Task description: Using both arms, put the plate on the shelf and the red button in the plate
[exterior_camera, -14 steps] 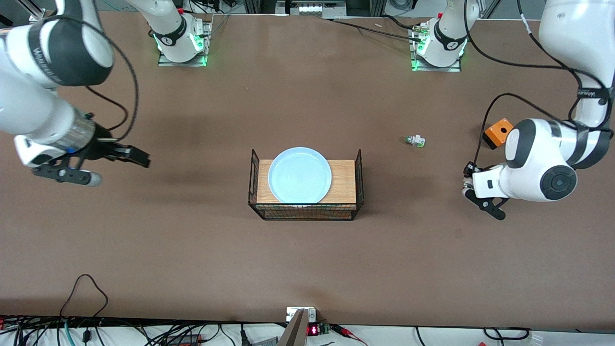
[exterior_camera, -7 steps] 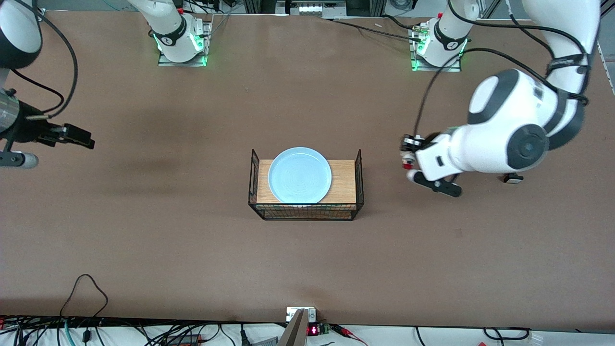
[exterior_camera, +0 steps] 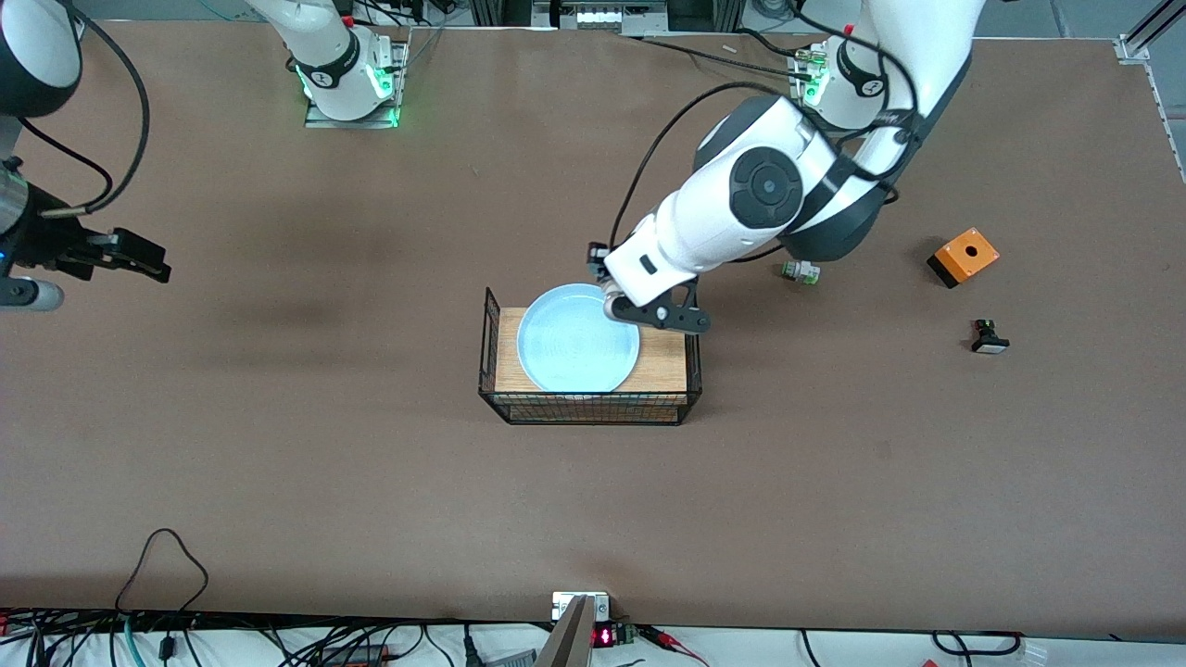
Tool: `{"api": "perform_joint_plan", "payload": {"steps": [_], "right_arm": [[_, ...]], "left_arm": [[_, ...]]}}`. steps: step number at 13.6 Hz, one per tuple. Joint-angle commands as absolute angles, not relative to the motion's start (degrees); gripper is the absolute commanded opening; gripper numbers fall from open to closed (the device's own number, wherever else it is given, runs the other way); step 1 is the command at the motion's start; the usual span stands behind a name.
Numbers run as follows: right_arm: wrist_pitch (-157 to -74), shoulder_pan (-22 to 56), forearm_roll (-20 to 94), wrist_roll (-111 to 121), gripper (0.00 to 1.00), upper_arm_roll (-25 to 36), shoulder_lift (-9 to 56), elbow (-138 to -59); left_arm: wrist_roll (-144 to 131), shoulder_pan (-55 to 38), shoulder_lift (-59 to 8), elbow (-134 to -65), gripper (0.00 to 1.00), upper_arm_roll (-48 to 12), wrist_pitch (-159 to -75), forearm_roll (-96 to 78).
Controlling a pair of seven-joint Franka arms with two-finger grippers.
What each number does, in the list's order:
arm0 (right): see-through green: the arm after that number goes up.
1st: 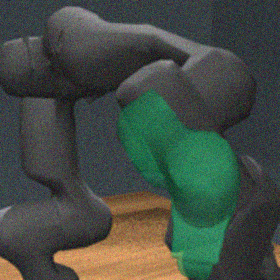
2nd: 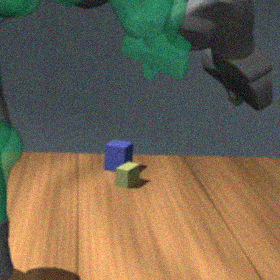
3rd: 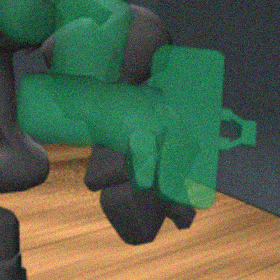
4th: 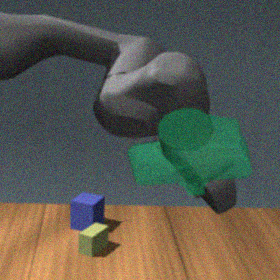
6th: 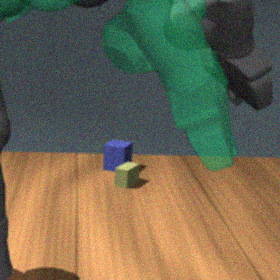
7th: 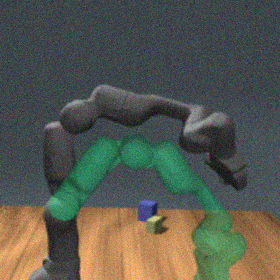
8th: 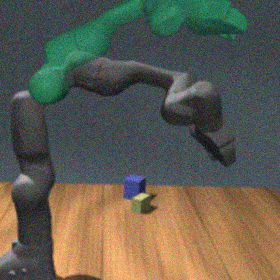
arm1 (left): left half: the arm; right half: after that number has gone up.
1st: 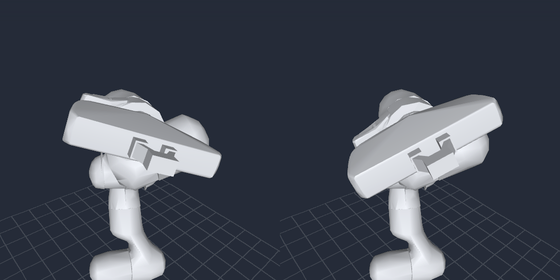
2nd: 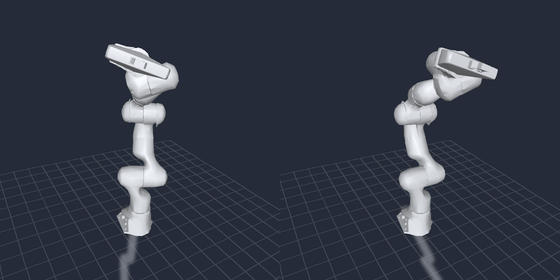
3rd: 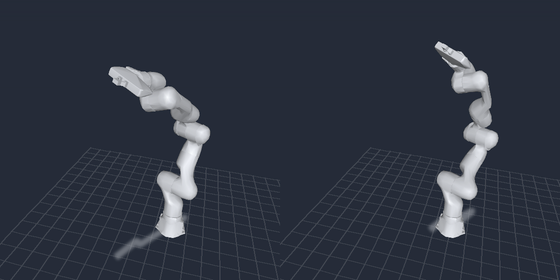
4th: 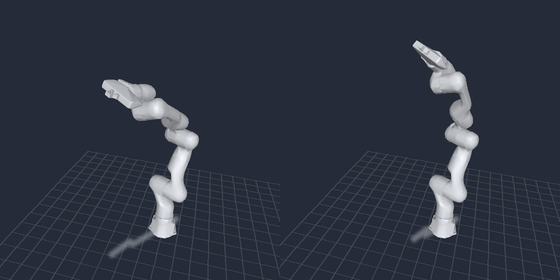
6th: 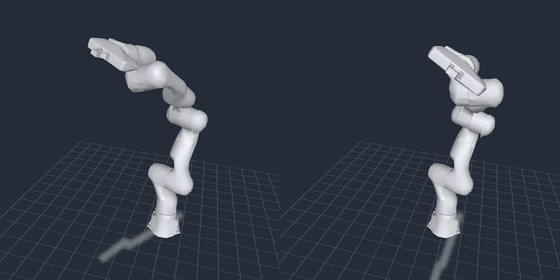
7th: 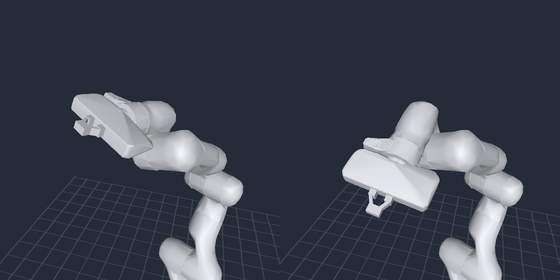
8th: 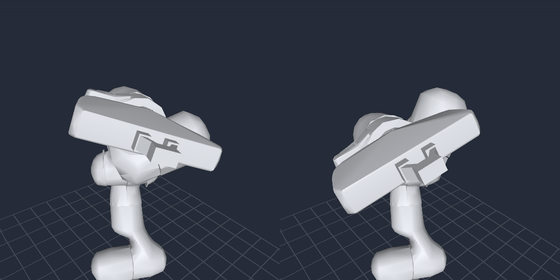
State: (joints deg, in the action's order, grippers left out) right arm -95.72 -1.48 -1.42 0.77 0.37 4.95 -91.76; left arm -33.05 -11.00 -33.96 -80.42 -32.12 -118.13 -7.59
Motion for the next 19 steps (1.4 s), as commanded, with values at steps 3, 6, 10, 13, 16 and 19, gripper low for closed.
{"api": "perform_joint_plan", "payload": {"steps": [3, 6, 10, 13, 16, 19], "right_arm": [[-91.8, -2.4, -1.6, 1.0, 1.00, -0.2, 0.3, -94.0], [-90.4, -2.6, -1.4, 0.4, 1.00, -0.1, -0.7, -95.1], [-89.0, -2.6, -0.4, 0.3, 1.00, -0.1, -0.8, -95.1], [-88.8, -2.5, -0.4, 0.3, 1.00, -0.3, -1.4, -94.8], [-88.2, -2.9, -0.3, 0.7, 1.00, -0.1, -1.5, -95.0], [-88.1, -2.9, -0.4, 1.1, 1.00, -0.1, -1.9, -95.1]], "left_arm": [[-33.1, -15.0, -41.4, -78.1, 0.09, -29.4, -128.5, -7.5], [-32.9, -15.1, -41.4, -78.3, 0.21, -28.2, -128.5, -5.9], [-33.5, -14.2, -40.2, -78.2, 1.00, -28.4, -126.2, -4.1], [-33.6, -12.6, -32.9, -77.9, 1.00, -28.2, -112.2, -4.0], [-32.9, -7.7, -27.5, -77.6, 1.00, -28.5, -94.5, -1.8], [-26.9, -5.2, -26.5, -69.8, 1.00, -28.3, -77.3, 3.2]]}}
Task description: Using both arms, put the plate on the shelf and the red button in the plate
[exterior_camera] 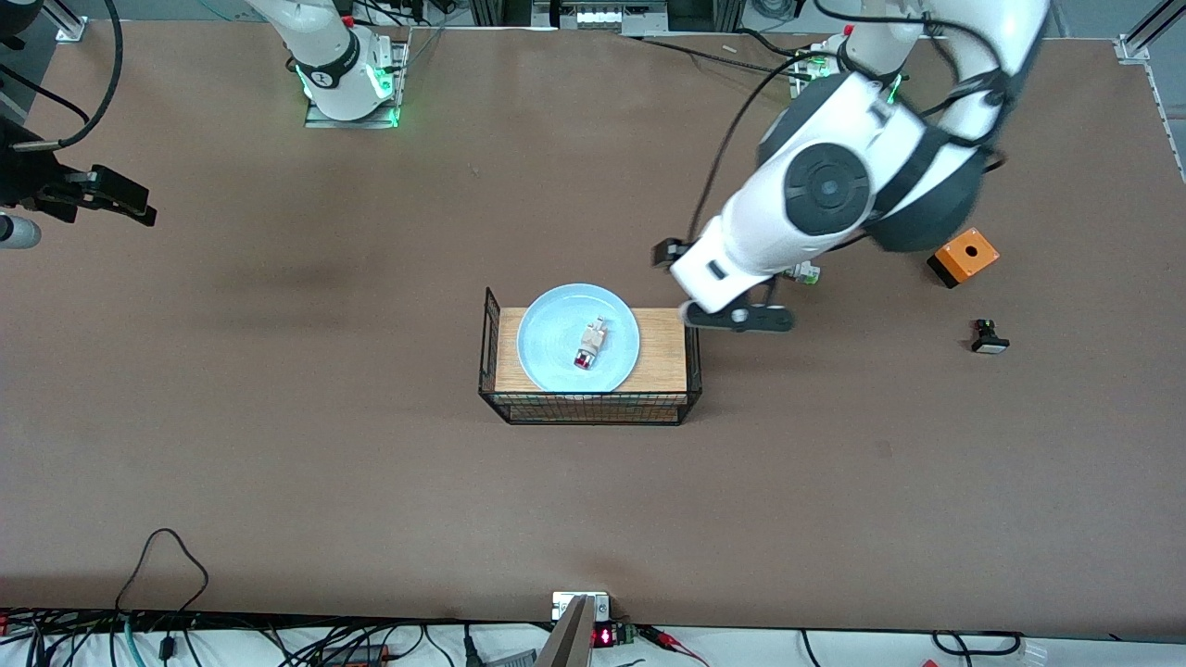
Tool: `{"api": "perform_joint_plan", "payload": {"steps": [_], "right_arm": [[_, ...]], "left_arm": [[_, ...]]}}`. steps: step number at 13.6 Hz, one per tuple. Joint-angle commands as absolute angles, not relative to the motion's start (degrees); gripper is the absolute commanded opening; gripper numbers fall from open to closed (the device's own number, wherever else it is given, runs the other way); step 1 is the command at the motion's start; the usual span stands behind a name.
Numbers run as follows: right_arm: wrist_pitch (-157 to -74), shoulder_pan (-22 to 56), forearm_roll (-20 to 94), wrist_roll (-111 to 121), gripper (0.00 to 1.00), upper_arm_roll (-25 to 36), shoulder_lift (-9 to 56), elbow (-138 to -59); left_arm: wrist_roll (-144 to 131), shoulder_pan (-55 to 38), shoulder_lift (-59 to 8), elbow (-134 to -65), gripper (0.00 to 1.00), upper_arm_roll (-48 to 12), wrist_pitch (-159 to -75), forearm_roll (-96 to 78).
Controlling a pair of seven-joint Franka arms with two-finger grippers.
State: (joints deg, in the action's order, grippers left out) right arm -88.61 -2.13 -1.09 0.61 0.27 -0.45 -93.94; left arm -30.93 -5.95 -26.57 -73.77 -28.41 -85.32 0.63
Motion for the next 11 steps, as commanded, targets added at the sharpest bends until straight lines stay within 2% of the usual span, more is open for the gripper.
{"api": "perform_joint_plan", "payload": {"steps": [1, 4, 5, 8, 10, 11], "right_arm": [[-88.2, -2.9, -0.4, 1.1, 1.00, -0.2, -1.8, -94.7], [-88.2, -2.9, -0.3, 0.5, 1.00, -0.3, -1.8, -94.8], [-88.0, -2.9, -0.3, 0.9, 1.00, -0.2, -1.8, -94.8], [-88.2, -2.9, -0.3, 0.9, 1.00, -0.2, -1.8, -94.7], [-88.0, -2.8, -0.3, 0.9, 1.00, -0.3, -1.9, -94.7], [-88.0, -2.8, -0.3, 0.7, 1.00, -0.3, -2.1, -94.7]], "left_arm": [[-23.0, -4.8, -26.5, -68.7, 1.00, -28.0, -74.5, 5.3], [-9.3, 1.7, -24.0, -69.2, 1.00, -27.9, -74.3, 8.8], [-5.1, 1.6, -21.6, -71.5, 1.00, -24.5, -75.6, 8.7], [2.4, -2.7, -8.3, -89.1, 1.00, -8.8, -88.8, 0.6], [2.7, -2.9, -2.0, -99.1, 1.00, -4.9, -98.9, -0.7], [2.7, -3.1, -0.5, -102.1, 1.00, -3.4, -101.0, -0.9]]}}
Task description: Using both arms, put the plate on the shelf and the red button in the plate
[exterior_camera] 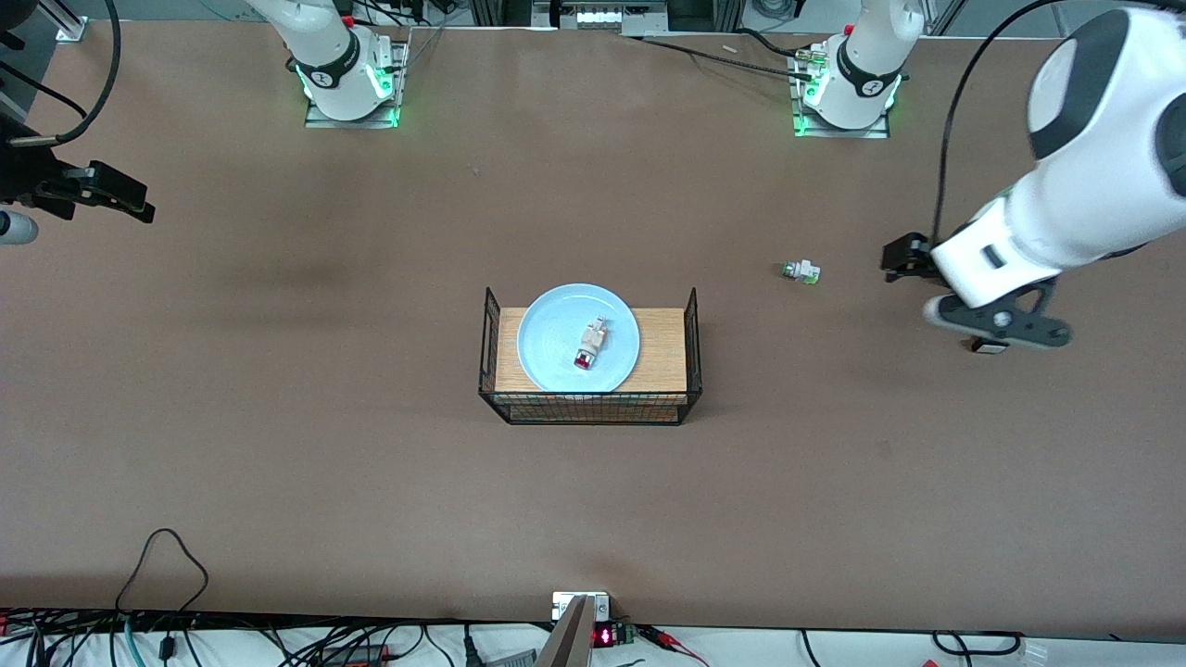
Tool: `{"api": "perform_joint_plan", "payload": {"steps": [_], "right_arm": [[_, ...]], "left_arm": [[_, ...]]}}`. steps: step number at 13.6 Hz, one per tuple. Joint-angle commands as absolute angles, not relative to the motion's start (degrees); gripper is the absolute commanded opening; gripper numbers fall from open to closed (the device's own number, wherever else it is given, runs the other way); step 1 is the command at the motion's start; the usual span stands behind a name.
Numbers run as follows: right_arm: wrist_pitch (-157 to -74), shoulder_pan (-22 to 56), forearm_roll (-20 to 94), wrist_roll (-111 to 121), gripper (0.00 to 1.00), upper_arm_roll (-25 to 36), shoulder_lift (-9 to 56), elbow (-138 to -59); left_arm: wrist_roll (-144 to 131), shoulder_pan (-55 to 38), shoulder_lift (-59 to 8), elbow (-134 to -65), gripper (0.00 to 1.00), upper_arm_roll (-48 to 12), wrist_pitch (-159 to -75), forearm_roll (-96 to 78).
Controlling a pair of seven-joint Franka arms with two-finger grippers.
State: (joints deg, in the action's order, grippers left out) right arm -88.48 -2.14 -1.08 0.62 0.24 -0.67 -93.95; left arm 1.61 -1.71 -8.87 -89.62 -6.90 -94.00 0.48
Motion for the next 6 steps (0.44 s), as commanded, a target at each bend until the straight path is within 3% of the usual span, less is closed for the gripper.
{"api": "perform_joint_plan", "payload": {"steps": [1, 6], "right_arm": [[-88.0, -2.7, -0.3, 0.8, 1.00, -0.3, -2.0, -94.7], [-88.2, -2.9, -0.3, 0.5, 1.00, -0.3, -1.7, -94.7]], "left_arm": [[2.7, -4.0, 0.3, -103.3, 1.00, -1.8, -101.1, -0.9], [2.5, -5.4, 1.1, -103.8, 1.00, -1.0, -101.0, -0.6]]}}
